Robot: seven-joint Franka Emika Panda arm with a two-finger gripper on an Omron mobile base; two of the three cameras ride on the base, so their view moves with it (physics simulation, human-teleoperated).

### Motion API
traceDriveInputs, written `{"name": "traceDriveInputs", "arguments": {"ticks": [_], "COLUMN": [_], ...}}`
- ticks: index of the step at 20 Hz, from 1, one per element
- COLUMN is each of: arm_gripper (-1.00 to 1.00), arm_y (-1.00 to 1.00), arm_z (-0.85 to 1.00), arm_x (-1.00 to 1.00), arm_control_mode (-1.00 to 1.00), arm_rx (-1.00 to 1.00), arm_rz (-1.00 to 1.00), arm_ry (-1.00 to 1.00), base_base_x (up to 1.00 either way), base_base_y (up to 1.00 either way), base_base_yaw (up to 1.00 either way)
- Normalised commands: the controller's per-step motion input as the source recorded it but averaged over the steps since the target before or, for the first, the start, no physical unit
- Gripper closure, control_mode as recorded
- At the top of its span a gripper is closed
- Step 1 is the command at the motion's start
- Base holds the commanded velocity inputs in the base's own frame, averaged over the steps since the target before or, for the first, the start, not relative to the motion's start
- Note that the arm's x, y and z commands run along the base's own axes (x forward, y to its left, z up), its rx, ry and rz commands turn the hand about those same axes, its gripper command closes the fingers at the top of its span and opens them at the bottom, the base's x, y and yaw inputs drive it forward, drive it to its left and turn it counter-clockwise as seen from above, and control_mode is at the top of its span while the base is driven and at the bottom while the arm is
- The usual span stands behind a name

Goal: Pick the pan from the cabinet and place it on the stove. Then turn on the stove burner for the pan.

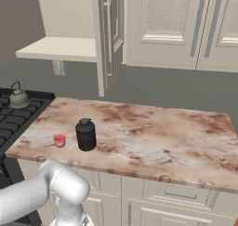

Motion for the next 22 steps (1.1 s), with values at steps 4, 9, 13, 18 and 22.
{"name": "traceDriveInputs", "arguments": {"ticks": [4, 9, 13, 18, 22], "arm_gripper": [1.00, 1.00, 1.00, 1.00, 1.00], "arm_y": [0.03, 0.13, 0.19, 0.16, 0.03], "arm_z": [-0.43, -0.26, -0.14, -0.16, -0.12], "arm_x": [0.00, 0.00, 0.00, 0.00, 0.00], "arm_control_mode": [-1.00, -1.00, -1.00, -1.00, -1.00], "arm_rx": [0.00, 0.00, 0.00, 0.00, 0.00], "arm_rz": [-0.06, -0.02, 0.00, 0.00, 0.00], "arm_ry": [-0.01, 0.01, 0.03, 0.03, 0.00], "base_base_x": [0.00, 0.00, 0.00, 0.00, 0.00], "base_base_y": [0.00, 0.00, 0.00, 0.00, 0.00], "base_base_yaw": [0.00, 0.00, 0.00, 0.00, 0.00]}}
